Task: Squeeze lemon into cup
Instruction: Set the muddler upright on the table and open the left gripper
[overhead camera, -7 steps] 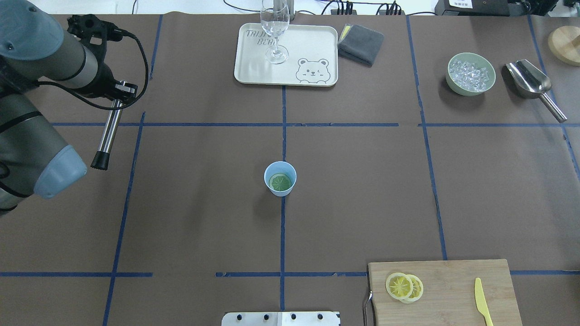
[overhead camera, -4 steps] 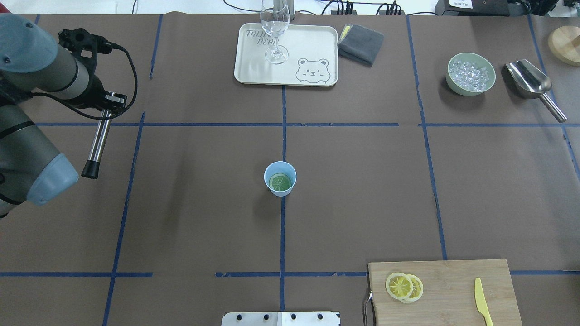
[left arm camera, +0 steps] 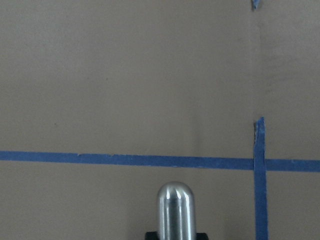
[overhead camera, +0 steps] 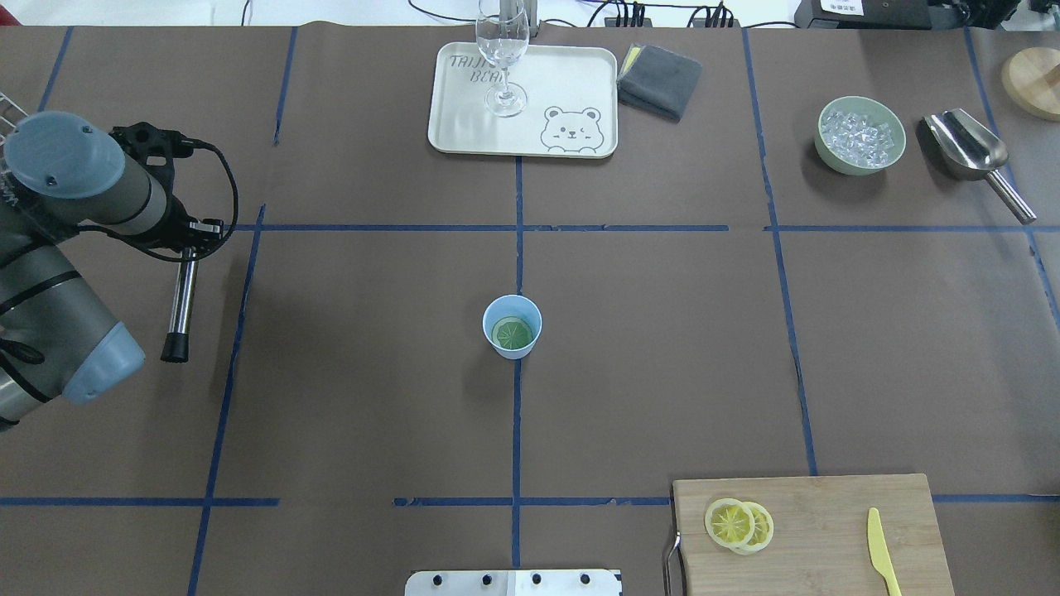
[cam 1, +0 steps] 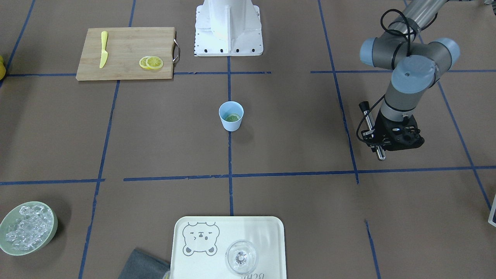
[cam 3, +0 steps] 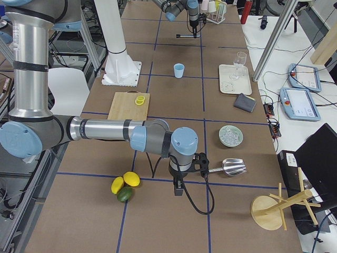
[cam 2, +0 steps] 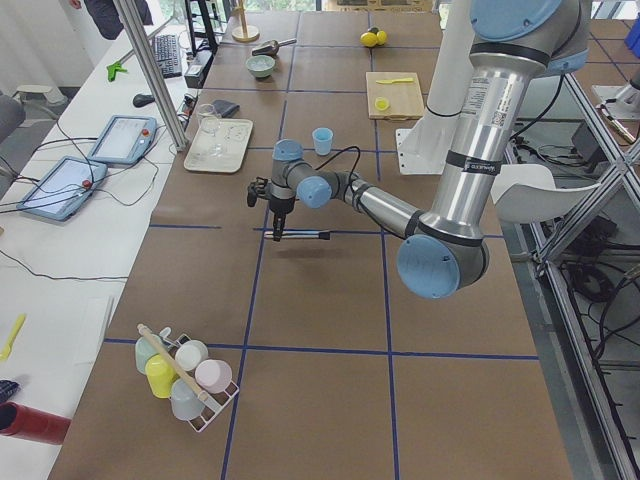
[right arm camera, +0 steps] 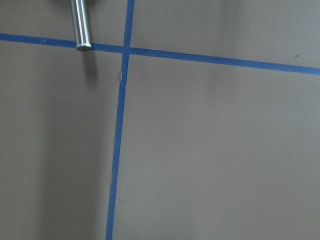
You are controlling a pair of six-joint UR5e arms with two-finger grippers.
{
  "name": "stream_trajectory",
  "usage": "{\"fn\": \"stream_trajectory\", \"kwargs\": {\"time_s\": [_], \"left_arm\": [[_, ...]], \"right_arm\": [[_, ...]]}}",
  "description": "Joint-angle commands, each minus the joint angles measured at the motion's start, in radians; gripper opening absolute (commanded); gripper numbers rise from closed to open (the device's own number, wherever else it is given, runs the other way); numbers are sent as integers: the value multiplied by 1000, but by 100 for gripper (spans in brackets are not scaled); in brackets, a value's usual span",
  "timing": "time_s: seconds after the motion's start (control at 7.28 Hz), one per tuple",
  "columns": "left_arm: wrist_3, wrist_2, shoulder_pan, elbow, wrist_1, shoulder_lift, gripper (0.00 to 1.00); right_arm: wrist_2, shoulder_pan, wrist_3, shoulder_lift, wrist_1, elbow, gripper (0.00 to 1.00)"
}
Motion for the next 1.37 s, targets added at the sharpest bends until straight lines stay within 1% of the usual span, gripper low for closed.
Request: {"fn": "stream_trajectory", "kwargs": {"time_s": [0.0,0.14,0.41,0.55,0.69,0.82,0.96,1.1,1.24], "left_arm": [[-12,37,48,3,-2,1,8],[-9,39,54,3,-3,2,9],[-3,50,65,8,-3,2,16],[2,59,63,12,-3,4,16],[49,59,63,11,-2,6,16],[69,59,63,14,-3,24,16],[71,59,63,12,-3,25,22],[73,58,63,12,-3,27,99],[73,58,63,11,-3,25,100]], "right_arm": [[0,0,-1,-2,0,1,100],[0,2,-1,-3,0,1,100],[0,3,-3,-3,0,1,100],[0,3,-1,-3,0,1,100],[0,3,-1,-3,0,1,100],[0,3,-1,-3,0,1,100],[0,3,-1,-3,0,1,100],[0,3,-1,-3,0,1,100],[0,3,-1,-3,0,-1,100]]}}
